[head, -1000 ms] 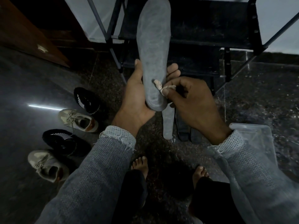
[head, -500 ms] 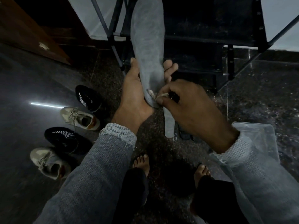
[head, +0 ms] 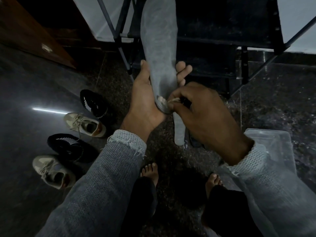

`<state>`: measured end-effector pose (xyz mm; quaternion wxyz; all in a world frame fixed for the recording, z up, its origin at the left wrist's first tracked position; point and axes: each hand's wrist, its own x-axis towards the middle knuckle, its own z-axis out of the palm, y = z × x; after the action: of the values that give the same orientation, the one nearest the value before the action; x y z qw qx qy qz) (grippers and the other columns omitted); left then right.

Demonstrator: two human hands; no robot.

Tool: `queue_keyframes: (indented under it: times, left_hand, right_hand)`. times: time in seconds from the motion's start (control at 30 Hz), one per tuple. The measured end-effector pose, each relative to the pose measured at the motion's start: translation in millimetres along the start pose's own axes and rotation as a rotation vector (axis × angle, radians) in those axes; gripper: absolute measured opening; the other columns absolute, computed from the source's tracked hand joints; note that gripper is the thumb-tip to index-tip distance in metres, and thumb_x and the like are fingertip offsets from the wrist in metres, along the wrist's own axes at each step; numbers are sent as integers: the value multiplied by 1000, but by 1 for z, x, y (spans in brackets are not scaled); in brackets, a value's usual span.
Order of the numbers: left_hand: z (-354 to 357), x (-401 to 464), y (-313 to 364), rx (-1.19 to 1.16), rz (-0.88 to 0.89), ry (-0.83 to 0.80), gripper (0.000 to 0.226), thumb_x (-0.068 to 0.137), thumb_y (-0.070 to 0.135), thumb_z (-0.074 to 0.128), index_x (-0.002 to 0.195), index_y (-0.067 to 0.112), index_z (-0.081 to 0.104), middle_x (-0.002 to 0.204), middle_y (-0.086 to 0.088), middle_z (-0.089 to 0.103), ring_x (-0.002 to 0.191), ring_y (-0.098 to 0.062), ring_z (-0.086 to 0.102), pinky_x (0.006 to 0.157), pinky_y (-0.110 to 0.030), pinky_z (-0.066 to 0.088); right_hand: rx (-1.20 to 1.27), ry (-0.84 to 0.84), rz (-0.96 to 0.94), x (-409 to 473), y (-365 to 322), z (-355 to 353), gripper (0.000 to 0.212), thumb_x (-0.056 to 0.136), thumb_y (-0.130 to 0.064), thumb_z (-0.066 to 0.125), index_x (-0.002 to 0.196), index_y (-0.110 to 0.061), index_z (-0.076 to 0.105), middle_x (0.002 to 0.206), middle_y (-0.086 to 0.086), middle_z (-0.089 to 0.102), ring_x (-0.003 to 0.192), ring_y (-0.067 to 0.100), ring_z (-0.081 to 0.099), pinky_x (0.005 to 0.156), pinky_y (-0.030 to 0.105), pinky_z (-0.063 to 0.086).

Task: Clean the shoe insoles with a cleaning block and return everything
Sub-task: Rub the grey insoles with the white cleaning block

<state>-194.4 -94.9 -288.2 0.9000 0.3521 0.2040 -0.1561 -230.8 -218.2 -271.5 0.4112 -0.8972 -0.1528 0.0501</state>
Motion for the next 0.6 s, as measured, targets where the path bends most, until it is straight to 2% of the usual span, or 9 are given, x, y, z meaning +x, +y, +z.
queue_keyframes:
  times: [0.07,0.13,0.23,0.3,0.33,0.5,0.6]
  left_hand:
    - [1,-1,-4,-33,-34,-71,80,98,60,16,91,5,74,85,-7,73,86,-21,72,91,-35,53]
    - [3,-1,-6,-71,-50,-121,85,96,61,14,86,5,77,89,-8,73,90,-21,71,97,-37,49]
    - [2,0,-2,-48,-36,-43,76,99,58,13,102,5,68,89,-9,72,91,-22,71,89,-34,55]
    - [3,-3,-1,-30,-16,-44,66,101,56,16,109,7,60,98,-10,70,105,-24,64,104,-34,41]
    - [4,-5,-2,-24,-12,-54,65,101,55,17,109,7,60,100,-10,69,109,-25,62,108,-36,36]
    - [4,-7,-3,-103,-72,-131,80,99,58,20,88,2,76,100,-11,68,107,-27,61,101,-41,44]
    - [4,-8,-1,-103,-86,-149,79,99,59,15,99,4,72,100,-9,68,112,-25,58,97,-38,48]
  right_hand:
    - [-18,105,25,5,3,1,20,92,-30,61,88,-11,68,88,-5,56,79,8,52,71,21,43]
    - [-41,147,35,9,2,0,23,92,-31,60,89,-9,67,88,-6,55,80,8,52,73,22,43]
    - [1,-16,38,6,-5,-3,16,91,-27,62,89,-13,69,83,-9,59,76,2,53,70,14,43]
    - [29,-122,7,2,-10,-5,9,91,-22,64,88,-16,70,77,-15,57,73,-4,53,70,8,41]
    - [36,-122,-3,1,-11,-5,8,91,-21,65,87,-16,70,76,-16,56,72,-6,52,70,7,41]
    - [29,120,34,8,-1,2,17,91,-27,64,86,-12,69,90,-1,62,81,9,56,73,24,46]
    - [48,98,28,8,-2,3,14,91,-24,63,88,-13,70,91,-3,61,82,8,55,75,23,46]
